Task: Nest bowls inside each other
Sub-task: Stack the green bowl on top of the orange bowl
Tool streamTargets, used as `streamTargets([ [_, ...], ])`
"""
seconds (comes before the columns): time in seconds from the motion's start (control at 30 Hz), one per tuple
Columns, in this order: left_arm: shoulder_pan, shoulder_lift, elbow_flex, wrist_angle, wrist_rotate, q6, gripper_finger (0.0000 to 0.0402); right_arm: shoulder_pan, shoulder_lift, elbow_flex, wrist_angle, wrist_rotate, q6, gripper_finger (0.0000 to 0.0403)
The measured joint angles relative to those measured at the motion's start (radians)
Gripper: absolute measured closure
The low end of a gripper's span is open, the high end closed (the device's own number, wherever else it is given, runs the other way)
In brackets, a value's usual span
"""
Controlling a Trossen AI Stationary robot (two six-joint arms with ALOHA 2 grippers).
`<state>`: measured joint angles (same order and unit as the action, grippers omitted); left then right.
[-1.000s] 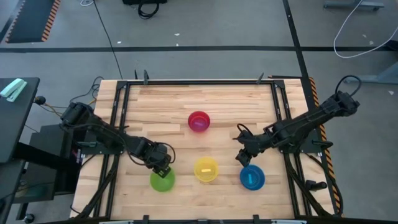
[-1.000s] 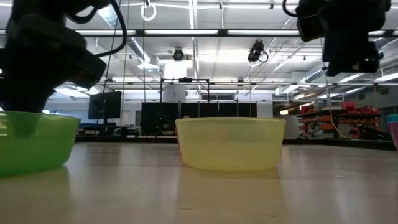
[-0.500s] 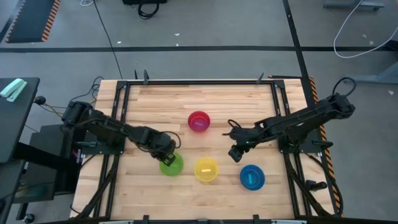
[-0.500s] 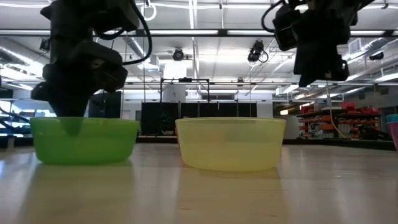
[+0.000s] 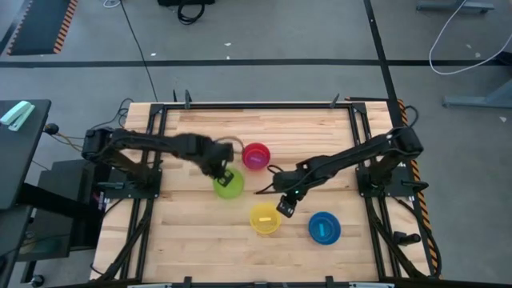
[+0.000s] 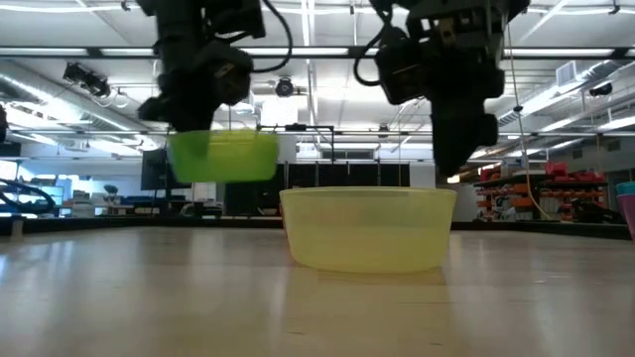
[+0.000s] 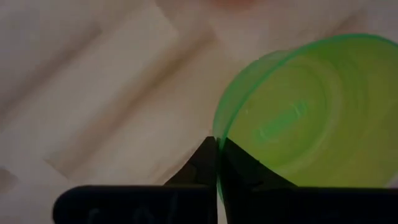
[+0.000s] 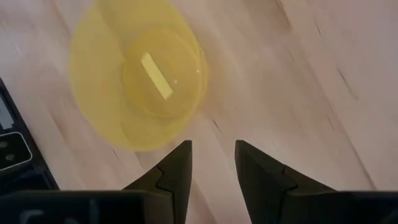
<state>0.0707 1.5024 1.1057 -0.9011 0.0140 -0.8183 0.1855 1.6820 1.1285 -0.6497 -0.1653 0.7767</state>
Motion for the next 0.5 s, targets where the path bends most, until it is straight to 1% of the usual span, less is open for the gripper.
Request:
streamTargets([
  [0.13, 0.099, 0.000, 0.093, -0.040, -0.016, 0.098, 0.0393, 0.008, 0.040, 0.048, 0.004, -0.001, -0.012, 0.0273],
  [0.27, 0.199, 0.002, 0.155, -0.041, -0.015, 0.176, 0.0393, 0.024, 0.063, 0.072, 0.001, 0.008, -0.011, 0.0273],
  [0.4, 0.284, 0.016, 0.199, -0.041, 0.023, 0.240, 0.0393, 0.036, 0.070, 0.071, -0.025, 0.010, 0.007, 0.0273],
  [0.5, 0.319, 0.054, 0.240, -0.041, 0.056, 0.282, 0.0393, 0.040, 0.069, 0.071, -0.020, 0.012, 0.022, 0.0273],
])
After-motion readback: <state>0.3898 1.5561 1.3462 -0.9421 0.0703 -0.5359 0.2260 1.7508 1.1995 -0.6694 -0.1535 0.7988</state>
